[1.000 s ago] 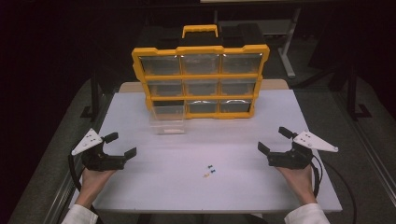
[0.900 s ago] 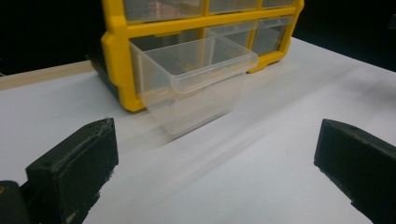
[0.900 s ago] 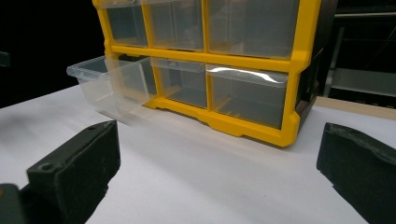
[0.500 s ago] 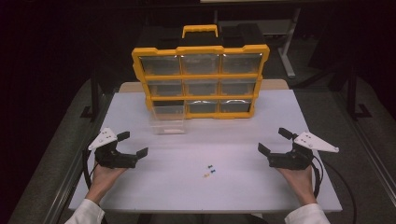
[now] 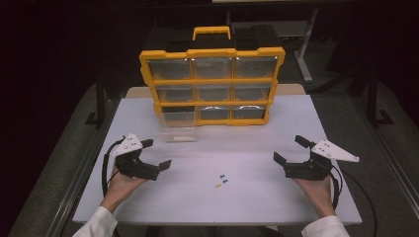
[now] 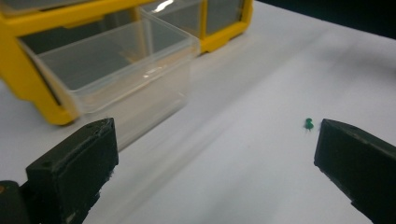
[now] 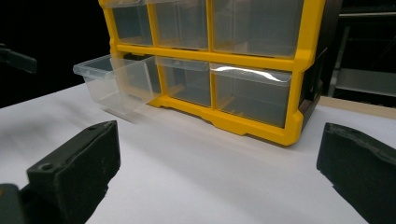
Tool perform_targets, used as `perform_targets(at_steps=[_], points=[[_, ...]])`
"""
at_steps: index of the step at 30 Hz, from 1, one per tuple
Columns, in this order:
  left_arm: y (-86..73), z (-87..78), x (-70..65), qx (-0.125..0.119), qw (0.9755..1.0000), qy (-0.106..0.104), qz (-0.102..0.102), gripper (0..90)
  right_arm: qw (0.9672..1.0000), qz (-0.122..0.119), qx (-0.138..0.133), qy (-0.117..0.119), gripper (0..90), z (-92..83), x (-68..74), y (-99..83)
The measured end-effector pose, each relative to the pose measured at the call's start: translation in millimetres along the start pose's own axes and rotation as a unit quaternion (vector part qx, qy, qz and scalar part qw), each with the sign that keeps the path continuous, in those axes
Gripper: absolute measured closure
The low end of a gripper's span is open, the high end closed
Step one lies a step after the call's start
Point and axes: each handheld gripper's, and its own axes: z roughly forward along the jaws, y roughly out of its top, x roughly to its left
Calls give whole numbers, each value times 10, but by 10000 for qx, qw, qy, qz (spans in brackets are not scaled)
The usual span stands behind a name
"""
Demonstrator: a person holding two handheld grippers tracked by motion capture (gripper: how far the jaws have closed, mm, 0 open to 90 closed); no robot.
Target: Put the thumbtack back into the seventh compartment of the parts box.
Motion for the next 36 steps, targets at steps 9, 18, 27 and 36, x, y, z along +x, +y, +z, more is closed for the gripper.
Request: perform_targets(at_steps=[9,18,27,36], points=[[136,156,-131,89,9996,-200,176,0,10000,-16,42,-18,0,7,3,-5],[190,365,-256,687,9947,-704,311,0,10000,8,82,-4,0,12,8,-10],[266,520,-354,861,9916,-854,453,0,9999,-21,109,12,0,18,10,-17],[254,679,-467,1150,9881,-854,554,0,9998,-36,169,20,0,27,16,-29]])
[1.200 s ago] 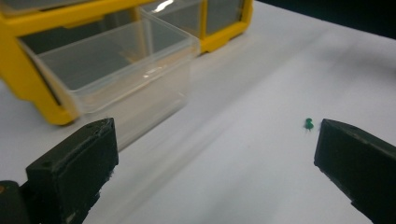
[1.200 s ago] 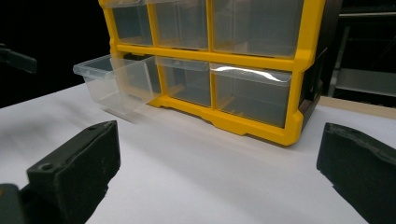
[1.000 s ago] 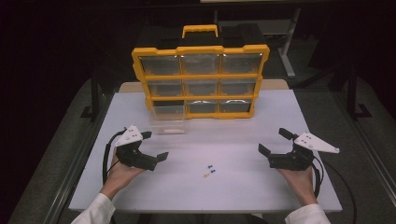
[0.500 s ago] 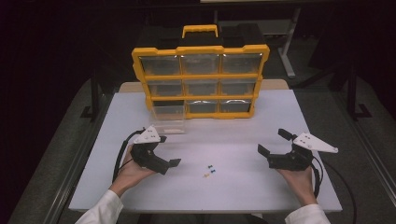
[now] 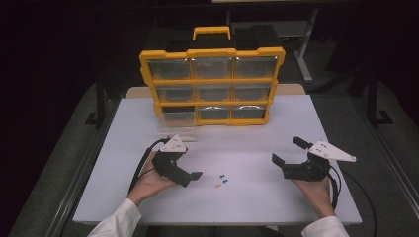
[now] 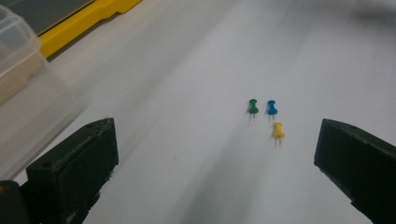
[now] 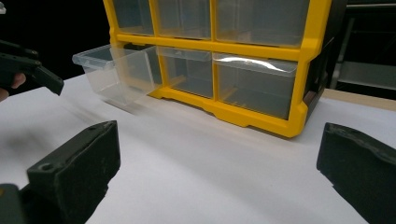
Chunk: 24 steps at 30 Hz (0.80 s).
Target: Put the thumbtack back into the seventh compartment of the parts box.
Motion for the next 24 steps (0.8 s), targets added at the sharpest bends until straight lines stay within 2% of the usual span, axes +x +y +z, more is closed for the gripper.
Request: perform_targets(at_steps=[3,7,12,20,24], points=[[22,30,-31,-9,10000,56,-9,0,10000,-10,18,0,0,3,1,-4],[42,102,-62,55,10000,27,-26,0,10000,2,17,7,0,4,0,-5],[62,208,-140,194,9997,-65,100,0,10000,1,21,12,0,4,1,-8],[57,335,-224,310,9993,-192,115,5,10000,-9,6,76,0,3,5,-10],[43,351,-271,297,9992,-213,156,92,10000,-7,18,89,0,8,8,-13]])
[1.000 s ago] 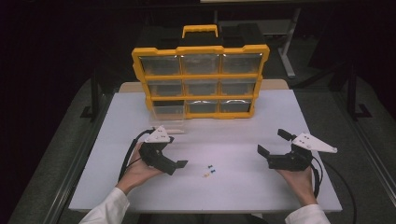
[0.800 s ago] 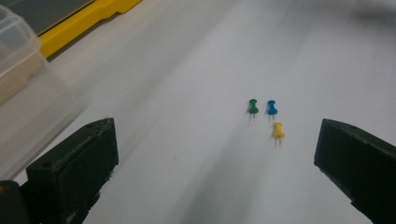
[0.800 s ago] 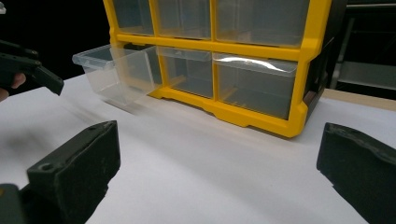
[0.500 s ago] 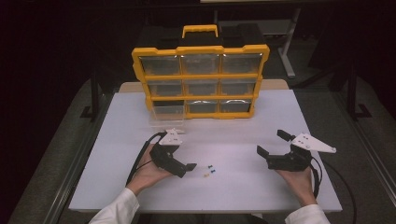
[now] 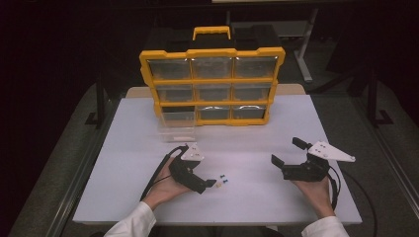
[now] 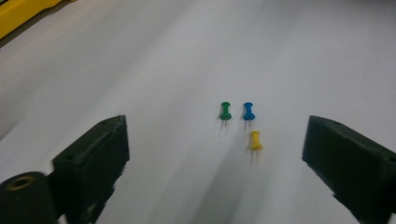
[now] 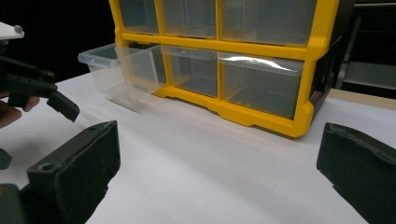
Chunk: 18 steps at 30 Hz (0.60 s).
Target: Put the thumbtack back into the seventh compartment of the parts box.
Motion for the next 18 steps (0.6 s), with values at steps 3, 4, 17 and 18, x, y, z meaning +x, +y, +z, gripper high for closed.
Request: perform_targets(at_steps=[3,4,17,18], points=[[-9,27,-51,30,10000,-32,19,138,10000,3,3,13,0,2,1,0],[-10,38,-63,67,10000,-26,26,145,10000,3,4,12,0,2,0,0],[16,182,-192,178,9996,-168,116,274,10000,8,-2,-14,0,-13,-5,-1],[18,185,-194,175,9996,-179,119,291,10000,11,-6,-24,0,-16,-8,-1]])
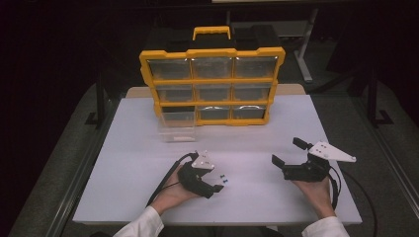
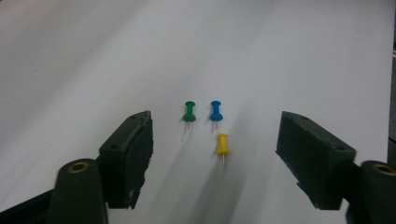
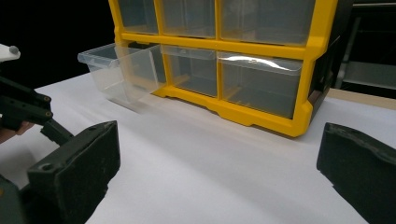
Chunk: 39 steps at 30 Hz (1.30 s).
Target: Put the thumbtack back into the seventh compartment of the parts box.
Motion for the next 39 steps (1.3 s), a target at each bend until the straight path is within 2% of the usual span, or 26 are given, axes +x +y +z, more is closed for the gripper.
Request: perform_targets(at_steps=[5,7,9,13,16,17,19,24,29,32,34,39], points=[[5,17,-7,37,10000,9,-5,415,10000,-17,13,3,0,4,4,-1],[4,28,2,84,9999,15,-68,475,10000,-21,17,13,0,7,7,-2],[0,39,13,94,9999,-21,-116,502,10000,-21,20,11,0,8,8,-3],[2,69,-21,134,9999,-109,-11,544,10000,-23,28,9,0,10,5,-5],[4,94,-40,136,9999,-79,15,567,10000,-34,48,-3,0,15,6,-8],[6,108,-59,80,10000,21,49,579,10000,-56,67,-15,0,16,6,-8],[8,114,-60,82,10000,23,41,613,9999,-74,81,-28,0,17,12,-8],[-5,156,-79,191,9998,-4,58,670,9999,-109,94,-30,0,20,20,-9],[-7,219,-112,462,9989,17,73,772,9997,-194,128,-114,0,19,28,-7],[-9,219,-101,449,9990,69,-7,820,9996,-223,143,-108,0,30,33,-11],[-9,217,-87,446,9990,36,-46,832,9995,-239,166,-98,0,35,39,-14],[-8,216,-105,454,9990,60,9,840,9994,-264,185,-121,0,39,38,-13]])
